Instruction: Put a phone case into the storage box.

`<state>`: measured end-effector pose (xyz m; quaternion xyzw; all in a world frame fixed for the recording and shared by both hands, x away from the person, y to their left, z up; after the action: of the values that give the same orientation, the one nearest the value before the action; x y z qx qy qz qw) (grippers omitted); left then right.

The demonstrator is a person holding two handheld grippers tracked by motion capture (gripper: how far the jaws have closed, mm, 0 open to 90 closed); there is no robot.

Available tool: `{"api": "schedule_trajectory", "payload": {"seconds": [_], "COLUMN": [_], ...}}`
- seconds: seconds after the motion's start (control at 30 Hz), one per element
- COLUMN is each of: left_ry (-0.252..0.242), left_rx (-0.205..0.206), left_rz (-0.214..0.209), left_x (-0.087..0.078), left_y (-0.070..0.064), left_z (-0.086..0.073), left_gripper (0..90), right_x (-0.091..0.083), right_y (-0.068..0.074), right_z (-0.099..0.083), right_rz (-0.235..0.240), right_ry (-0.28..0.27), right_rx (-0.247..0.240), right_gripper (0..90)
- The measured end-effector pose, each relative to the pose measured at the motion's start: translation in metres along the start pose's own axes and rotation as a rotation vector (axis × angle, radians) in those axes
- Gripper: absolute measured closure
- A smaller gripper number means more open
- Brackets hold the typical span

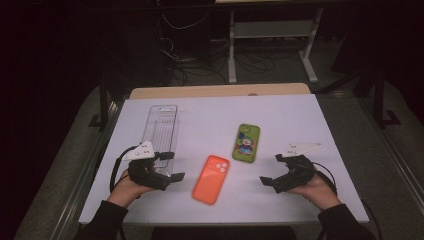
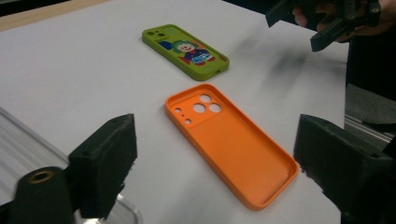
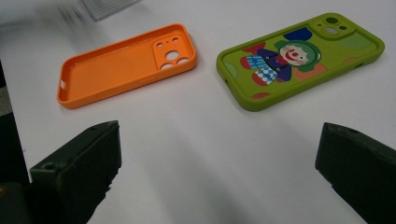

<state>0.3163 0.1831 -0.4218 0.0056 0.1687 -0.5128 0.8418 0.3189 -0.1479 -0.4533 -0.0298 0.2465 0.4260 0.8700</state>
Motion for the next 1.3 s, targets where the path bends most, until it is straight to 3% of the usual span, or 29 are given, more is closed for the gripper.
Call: {"api": "schedule_trajectory", "payload": {"seconds": [0.4,0.57,0.77,0.87,0.93,1.3], "left_ry": [0.099,0.136,0.191,0.225,0.281,0.344], "left_rx": [0.001,-0.001,-0.032,-0.035,-0.021,-0.053], "left_rz": [-0.073,-0.089,-0.086,-0.083,-0.059,-0.051], "left_x": [0.022,0.028,0.026,0.028,0.029,0.033], "left_y": [-0.022,-0.022,-0.015,-0.016,-0.015,-0.014], "left_z": [-0.014,-0.022,-0.036,-0.042,-0.052,-0.063], "left_gripper": [53.6,69.8,89.5,89.7,89.7,89.7], "right_x": [-0.001,-0.002,-0.001,-0.001,0.000,0.000], "right_y": [0.002,0.003,0.005,0.005,0.005,0.005], "right_z": [0.000,-0.001,-0.002,-0.002,-0.002,-0.003], "right_rz": [0.003,0.013,0.015,0.017,0.020,0.029], "right_ry": [0.005,0.007,0.015,0.014,0.016,0.025], "right_rx": [0.001,-0.002,-0.006,-0.004,-0.006,-0.008], "right_gripper": [0.0,0.0,0.0,0.0,0.0,0.0]}}
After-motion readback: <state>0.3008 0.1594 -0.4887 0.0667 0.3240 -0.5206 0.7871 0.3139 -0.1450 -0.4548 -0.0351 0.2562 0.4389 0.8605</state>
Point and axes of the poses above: each handheld gripper's, and its own axes: x roughly forward along the jaws, z roughly out of its top, y roughly to its left, the point moved 7 cm from there along x, roughly forward along the jaws, and after that the axes turned 12 degrees about -y, right-handed, at the moved point
